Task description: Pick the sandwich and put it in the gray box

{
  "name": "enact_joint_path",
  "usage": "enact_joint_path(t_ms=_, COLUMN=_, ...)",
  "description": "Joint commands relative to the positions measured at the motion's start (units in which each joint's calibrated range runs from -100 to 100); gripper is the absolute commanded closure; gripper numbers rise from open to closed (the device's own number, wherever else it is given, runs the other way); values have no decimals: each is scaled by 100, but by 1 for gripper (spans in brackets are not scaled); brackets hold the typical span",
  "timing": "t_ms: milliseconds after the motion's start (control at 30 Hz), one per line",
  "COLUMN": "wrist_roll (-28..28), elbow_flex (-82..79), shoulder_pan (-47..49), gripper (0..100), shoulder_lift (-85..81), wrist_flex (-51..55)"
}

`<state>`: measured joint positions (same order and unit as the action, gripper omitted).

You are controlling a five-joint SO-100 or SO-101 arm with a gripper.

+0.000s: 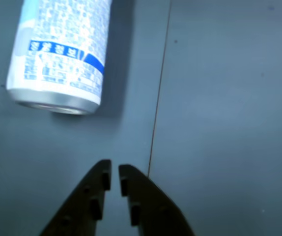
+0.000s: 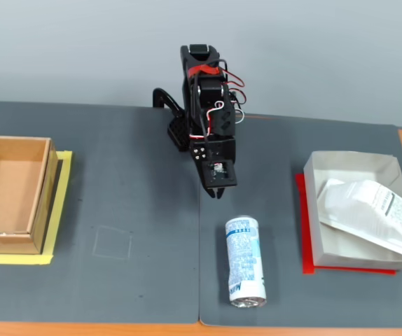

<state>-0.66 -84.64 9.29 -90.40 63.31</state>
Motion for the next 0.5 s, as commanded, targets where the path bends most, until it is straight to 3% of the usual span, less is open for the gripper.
enact_joint_path(t_ms=0, wrist_roll=-25, elbow_flex=-143, shoulder_pan=-119, gripper=98, shoulder_lift=-333, wrist_flex=205)
enact_joint_path(t_ms=467, wrist_roll=-4, elbow_flex=-667, shoulder_pan=-253, gripper=98, shoulder_lift=-884, wrist_flex=848)
